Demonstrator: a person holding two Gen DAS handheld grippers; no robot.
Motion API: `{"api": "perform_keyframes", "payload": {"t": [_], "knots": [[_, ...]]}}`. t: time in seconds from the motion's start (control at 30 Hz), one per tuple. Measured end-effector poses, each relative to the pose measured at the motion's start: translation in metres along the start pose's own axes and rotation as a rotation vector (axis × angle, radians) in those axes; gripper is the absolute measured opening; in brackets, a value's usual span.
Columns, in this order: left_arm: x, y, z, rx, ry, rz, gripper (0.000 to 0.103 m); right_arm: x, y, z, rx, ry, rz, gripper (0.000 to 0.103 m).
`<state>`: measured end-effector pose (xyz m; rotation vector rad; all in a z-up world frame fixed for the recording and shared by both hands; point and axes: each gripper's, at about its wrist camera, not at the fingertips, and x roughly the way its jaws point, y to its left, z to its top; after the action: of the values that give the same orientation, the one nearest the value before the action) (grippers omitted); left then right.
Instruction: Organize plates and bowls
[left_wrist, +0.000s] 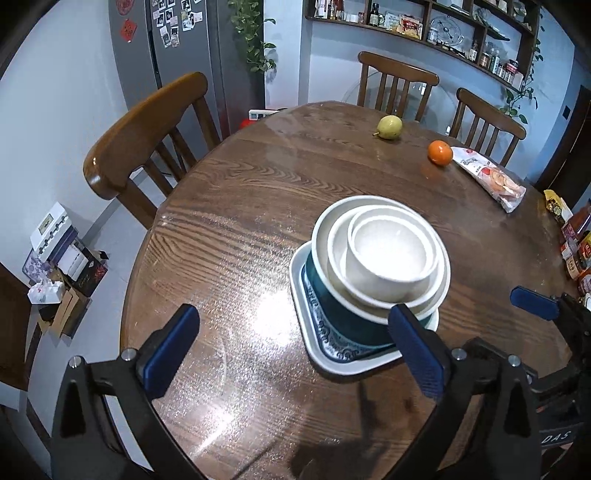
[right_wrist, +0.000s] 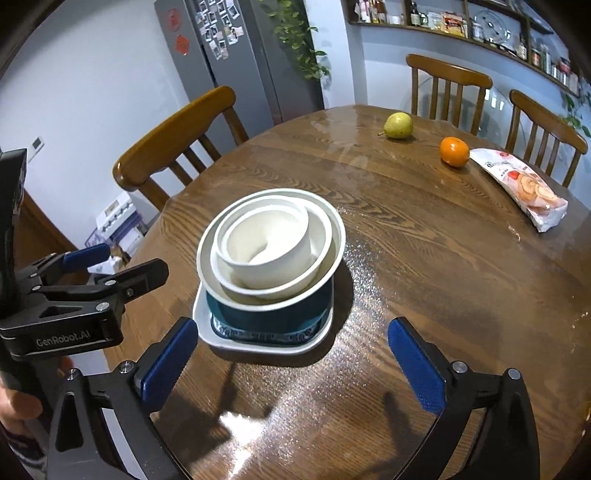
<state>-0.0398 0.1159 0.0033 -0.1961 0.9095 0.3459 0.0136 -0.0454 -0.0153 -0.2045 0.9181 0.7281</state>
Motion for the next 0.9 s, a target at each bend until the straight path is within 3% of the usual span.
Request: {"api": "perform_keyframes", "payload": {"t": [0.2,0.53,0.67,0.9], "knots": [[-0.006,0.000,-0.005,0.005,-0.017,0.064,0.102,0.001,0.003,-0.008,-0.001,-0.001,0.004,0.102],[-0.012,-0.004,-0.005,-0.014,0.000,-0.010,0.102,0.000,0.004,-0.011,0.005,0.000,0.015,0.103],[-0.014,-0.008,-0.007,0.002,-0.006,0.021,0.102,0.000,0.005,-0.011,0.002,-0.003,0.017,0.103],[-0.013,-0.007,-0.008,0.009,0.007,0.012,0.102,0.002,0.005,-0.011,0.003,0.006,0.008,0.103]]}}
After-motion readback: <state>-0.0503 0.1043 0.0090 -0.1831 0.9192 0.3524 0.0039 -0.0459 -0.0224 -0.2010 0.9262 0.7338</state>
